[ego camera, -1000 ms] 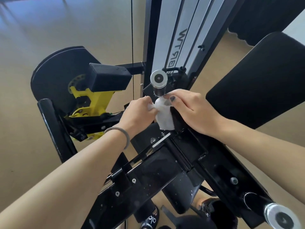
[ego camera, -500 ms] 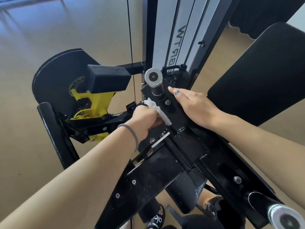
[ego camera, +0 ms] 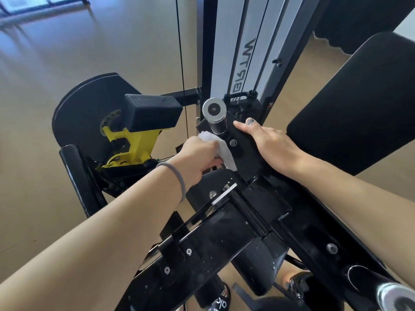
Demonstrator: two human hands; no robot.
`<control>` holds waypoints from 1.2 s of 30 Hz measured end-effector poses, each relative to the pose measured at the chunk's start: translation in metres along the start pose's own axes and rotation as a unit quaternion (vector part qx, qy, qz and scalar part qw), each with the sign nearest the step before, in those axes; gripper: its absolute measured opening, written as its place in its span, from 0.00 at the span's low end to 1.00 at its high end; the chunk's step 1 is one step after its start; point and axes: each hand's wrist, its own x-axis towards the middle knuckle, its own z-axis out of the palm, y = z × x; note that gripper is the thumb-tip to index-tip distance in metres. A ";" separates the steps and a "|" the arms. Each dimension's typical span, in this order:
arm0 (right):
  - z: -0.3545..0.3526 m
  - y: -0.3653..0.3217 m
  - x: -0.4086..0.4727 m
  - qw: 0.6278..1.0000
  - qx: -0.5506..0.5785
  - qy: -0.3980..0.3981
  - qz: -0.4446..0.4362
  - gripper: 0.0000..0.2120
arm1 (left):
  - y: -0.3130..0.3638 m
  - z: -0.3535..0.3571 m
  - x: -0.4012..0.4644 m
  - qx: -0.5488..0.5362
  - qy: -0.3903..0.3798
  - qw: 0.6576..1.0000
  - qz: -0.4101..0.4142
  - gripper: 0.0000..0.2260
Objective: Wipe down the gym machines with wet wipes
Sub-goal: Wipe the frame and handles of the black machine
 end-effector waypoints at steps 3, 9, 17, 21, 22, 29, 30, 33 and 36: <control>-0.001 0.001 0.002 1.000 0.014 -0.009 0.007 0.26 | 0.006 -0.004 0.025 -0.004 0.106 0.993 0.041 0.14; -0.003 0.005 0.007 0.995 0.092 -0.040 0.024 0.24 | -0.014 0.001 0.020 0.000 0.089 0.996 0.027 0.13; -0.005 0.007 0.012 0.993 0.105 -0.053 0.025 0.28 | -0.007 0.002 0.007 0.004 0.054 0.998 0.014 0.14; -0.004 0.001 0.005 0.993 0.102 -0.059 0.022 0.24 | -0.006 0.003 0.012 0.001 0.116 0.993 0.023 0.12; -0.003 0.000 0.002 0.993 0.100 -0.061 0.016 0.24 | -0.009 0.004 0.006 0.028 0.099 0.994 0.022 0.12; -0.009 0.012 -0.033 0.999 0.003 0.042 -0.028 0.17 | -0.019 0.012 -0.049 0.346 -0.015 0.922 0.173 0.12; -0.013 0.013 -0.041 0.996 -0.021 0.078 -0.046 0.14 | -0.015 0.015 -0.059 0.384 -0.025 0.896 0.223 0.10; -0.024 0.019 -0.060 0.991 -0.027 0.121 -0.055 0.12 | -0.008 0.029 -0.075 0.504 -0.106 0.794 0.321 0.13; -0.034 0.028 -0.073 0.991 -0.020 0.124 -0.050 0.11 | -0.009 0.043 -0.085 0.628 -0.113 0.673 0.374 0.10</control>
